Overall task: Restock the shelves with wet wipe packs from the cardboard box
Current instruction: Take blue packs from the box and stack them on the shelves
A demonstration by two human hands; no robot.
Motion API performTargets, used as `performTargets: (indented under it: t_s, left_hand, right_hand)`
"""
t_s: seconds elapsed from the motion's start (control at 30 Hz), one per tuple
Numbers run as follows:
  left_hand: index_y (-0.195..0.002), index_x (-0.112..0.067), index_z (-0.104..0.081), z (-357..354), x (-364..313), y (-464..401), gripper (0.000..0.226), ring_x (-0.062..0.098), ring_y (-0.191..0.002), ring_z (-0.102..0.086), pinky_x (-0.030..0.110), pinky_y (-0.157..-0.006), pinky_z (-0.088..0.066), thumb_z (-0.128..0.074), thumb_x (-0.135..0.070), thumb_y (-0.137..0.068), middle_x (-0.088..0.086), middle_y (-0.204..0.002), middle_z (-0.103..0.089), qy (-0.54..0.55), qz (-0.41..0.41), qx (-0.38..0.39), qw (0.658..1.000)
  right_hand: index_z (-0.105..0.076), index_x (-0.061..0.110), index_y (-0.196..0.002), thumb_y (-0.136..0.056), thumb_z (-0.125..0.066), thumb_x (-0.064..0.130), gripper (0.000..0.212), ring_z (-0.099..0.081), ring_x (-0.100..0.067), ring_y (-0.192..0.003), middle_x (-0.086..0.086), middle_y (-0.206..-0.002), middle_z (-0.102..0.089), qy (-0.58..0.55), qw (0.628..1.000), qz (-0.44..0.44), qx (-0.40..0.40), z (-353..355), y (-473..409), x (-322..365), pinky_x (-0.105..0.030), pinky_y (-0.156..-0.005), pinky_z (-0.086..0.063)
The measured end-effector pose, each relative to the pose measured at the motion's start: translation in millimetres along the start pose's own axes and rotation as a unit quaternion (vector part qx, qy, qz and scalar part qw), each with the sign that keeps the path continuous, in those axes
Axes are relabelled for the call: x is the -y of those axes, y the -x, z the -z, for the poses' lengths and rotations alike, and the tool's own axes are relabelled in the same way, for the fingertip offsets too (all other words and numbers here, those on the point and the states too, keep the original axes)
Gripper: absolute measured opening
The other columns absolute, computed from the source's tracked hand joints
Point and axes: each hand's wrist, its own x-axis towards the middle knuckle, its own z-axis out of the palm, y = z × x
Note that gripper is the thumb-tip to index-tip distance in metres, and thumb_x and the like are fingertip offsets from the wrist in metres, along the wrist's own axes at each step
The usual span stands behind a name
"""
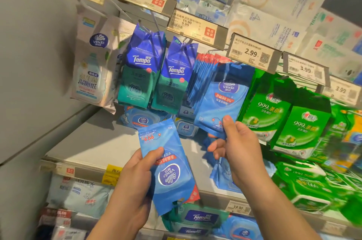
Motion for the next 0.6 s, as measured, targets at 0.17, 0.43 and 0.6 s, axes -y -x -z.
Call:
performTargets:
  t_s: [0.17,0.43,0.6]
  left_hand:
    - [-0.098,-0.018,-0.069,1.6,-1.1,0.5,0.016,0.019,-0.053,-0.063,0.029,-0.058,-0.042,-0.065,-0.009,-0.085,0.006,-0.077,-0.073,-0.033,-0.030,-0.014,0.999]
    - [-0.114,-0.018,-0.067,5.9,-6.3,-0.1,0.032,0.019,-0.062,-0.070,0.030,-0.059,-0.050,-0.068,-0.009,-0.084,0.006,-0.091,-0.077,0.009,-0.067,-0.041,0.997]
    - [-0.121,-0.015,-0.064,3.4,-7.3,-3.5,0.046,0.023,-0.082,-0.075,0.040,-0.072,-0.062,-0.071,-0.005,-0.077,0.008,-0.106,-0.076,0.070,-0.099,-0.042,0.992]
  right_hand:
    - [-0.058,0.004,-0.095,-0.106,-0.053,0.034,0.032,-0.056,-0.022,-0.041,-0.015,-0.063,-0.066,-0.049,0.998,-0.034,-0.018,-9.8,-11.3,1.8,-0.024,-0.033,-0.037]
    - [-0.053,0.004,-0.108,-0.105,-0.051,0.040,0.037,-0.050,-0.022,-0.041,-0.015,-0.075,-0.062,-0.065,0.985,-0.158,0.021,-4.4,19.6,-26.6,-0.024,-0.035,-0.032]
    - [-0.056,0.003,-0.118,-0.073,-0.059,0.070,0.081,-0.051,-0.025,-0.043,-0.015,-0.072,-0.064,-0.084,0.958,-0.248,0.114,-6.4,58.9,-59.3,-0.020,-0.038,-0.031]
